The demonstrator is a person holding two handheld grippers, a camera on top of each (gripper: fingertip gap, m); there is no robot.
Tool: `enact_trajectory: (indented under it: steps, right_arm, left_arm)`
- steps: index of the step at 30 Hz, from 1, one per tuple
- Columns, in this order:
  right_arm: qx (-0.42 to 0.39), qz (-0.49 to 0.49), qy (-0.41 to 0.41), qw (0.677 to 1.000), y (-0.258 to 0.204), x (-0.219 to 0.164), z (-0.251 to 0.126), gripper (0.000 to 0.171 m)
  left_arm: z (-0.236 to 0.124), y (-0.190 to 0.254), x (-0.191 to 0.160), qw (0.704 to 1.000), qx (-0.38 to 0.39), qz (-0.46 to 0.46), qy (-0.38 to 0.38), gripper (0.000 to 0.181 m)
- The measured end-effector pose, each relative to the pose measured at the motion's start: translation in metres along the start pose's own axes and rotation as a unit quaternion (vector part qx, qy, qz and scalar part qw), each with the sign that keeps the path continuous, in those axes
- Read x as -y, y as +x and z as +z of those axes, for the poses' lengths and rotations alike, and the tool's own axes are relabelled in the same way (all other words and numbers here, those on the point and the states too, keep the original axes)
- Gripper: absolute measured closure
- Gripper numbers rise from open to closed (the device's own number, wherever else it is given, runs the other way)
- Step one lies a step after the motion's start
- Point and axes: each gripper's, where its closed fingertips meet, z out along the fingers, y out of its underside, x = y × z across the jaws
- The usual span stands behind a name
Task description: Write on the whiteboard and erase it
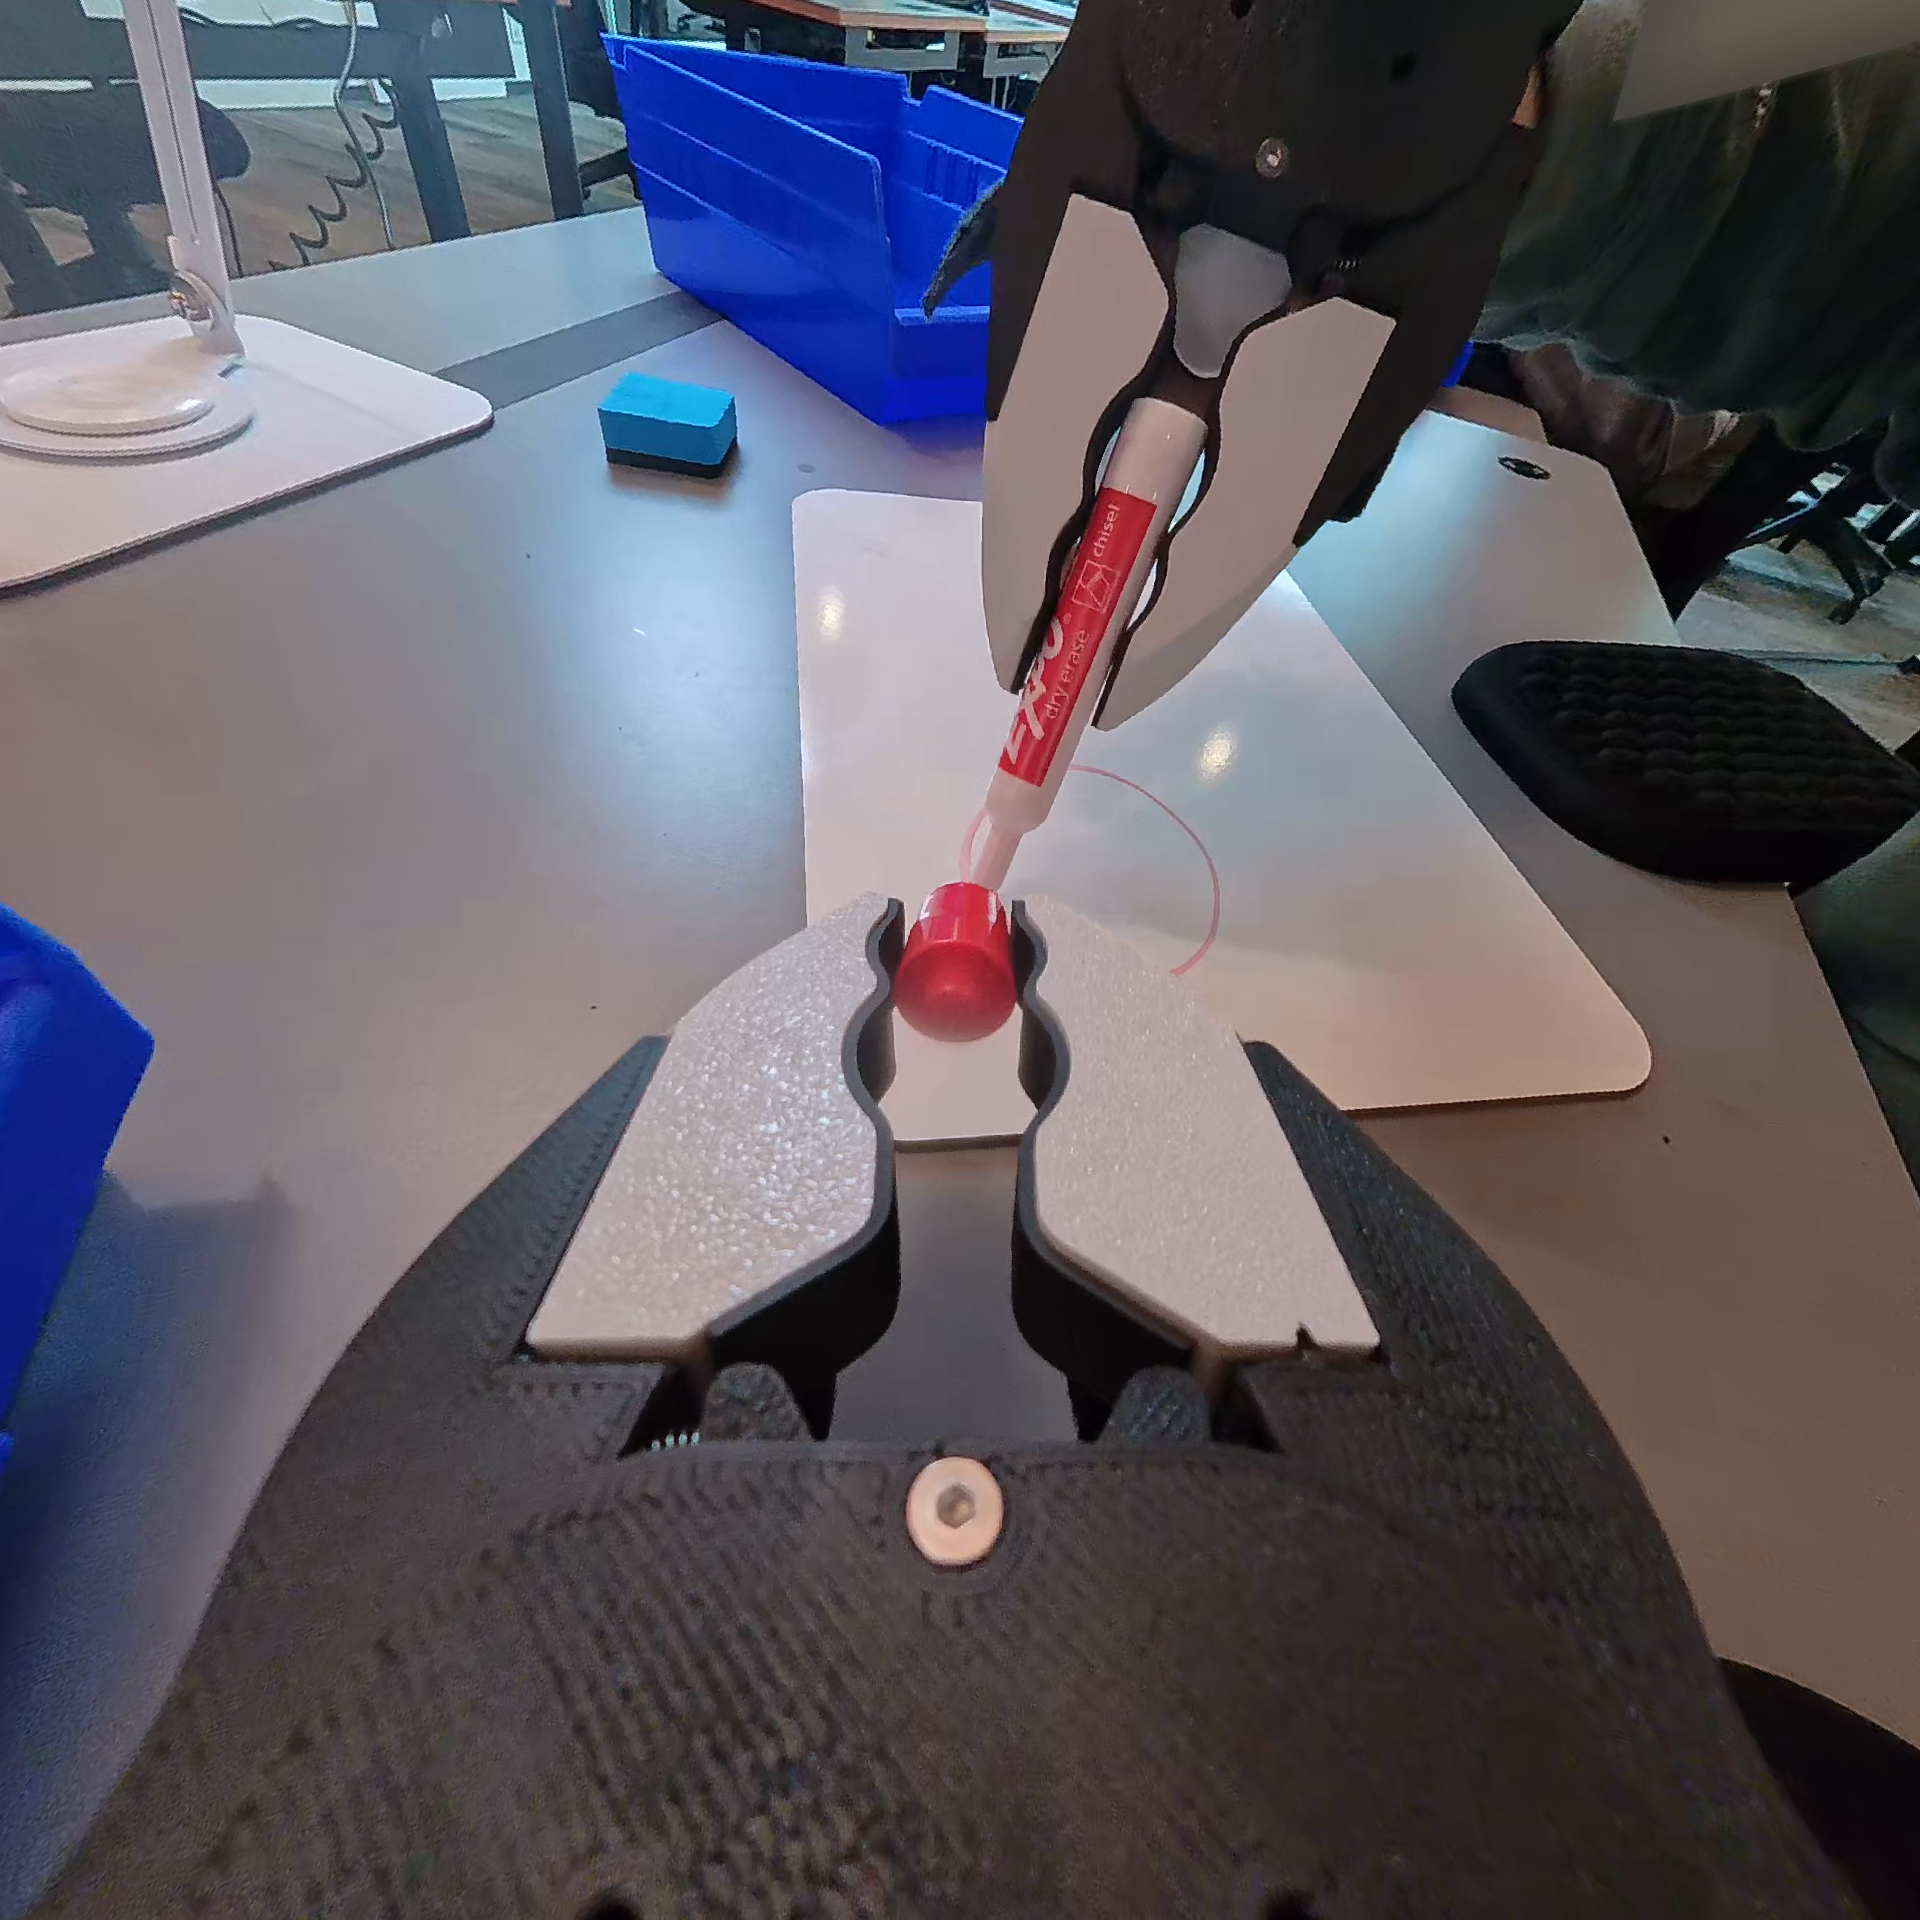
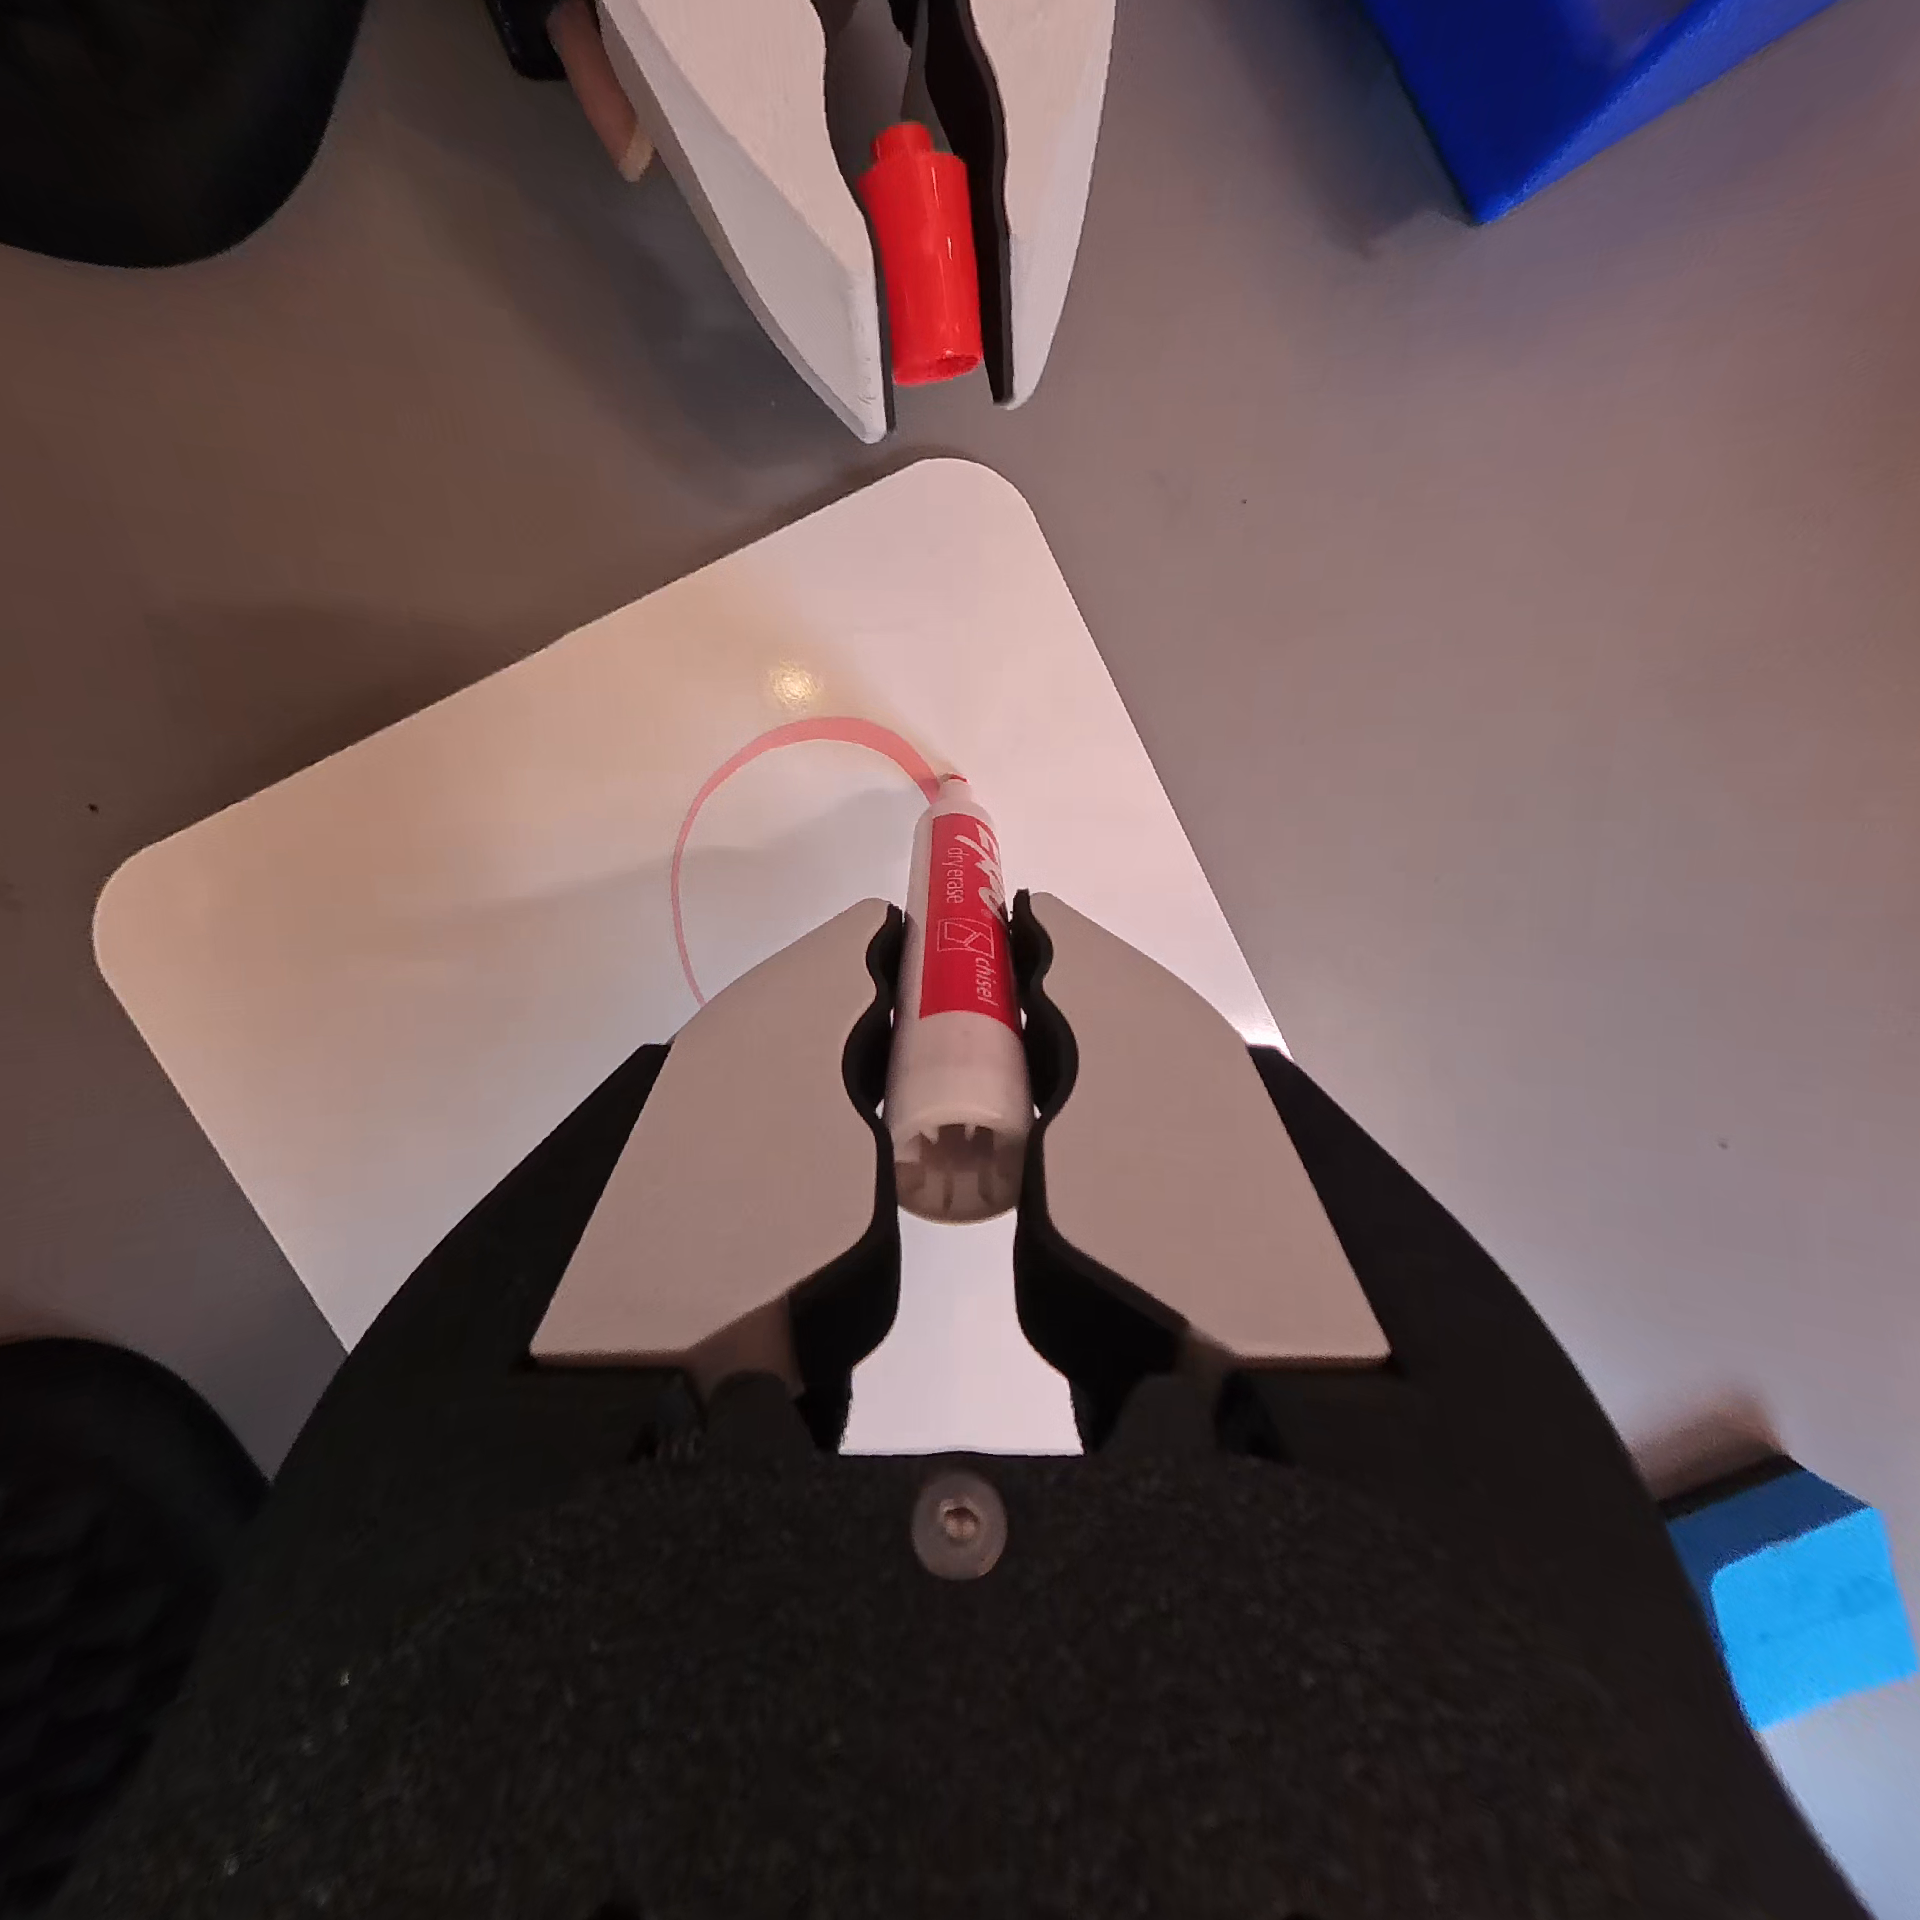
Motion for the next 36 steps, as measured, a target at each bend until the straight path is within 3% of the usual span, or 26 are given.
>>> enact_trajectory:
  steps: [11,20,36]
  right_arm:
    - [0.025,-0.017,0.003,1.0,-0.014,0.009,0.004,0.151]
    - [-0.013,0.007,0.015,1.0,0.004,-0.001,-0.016,0.151]
    - [-0.013,-0.023,-0.018,0.999,0.001,0.001,-0.001,0.151]
  left_arm:
    - [0.0,0.001,0.0,1.0,-0.002,0.001,-0.002,0.162]
    - [0.0,0.001,0.0,1.0,-0.002,0.0,-0.001,0.162]
    - [0.0,0.002,-0.001,1.0,-0.002,0.002,-0.003,0.162]
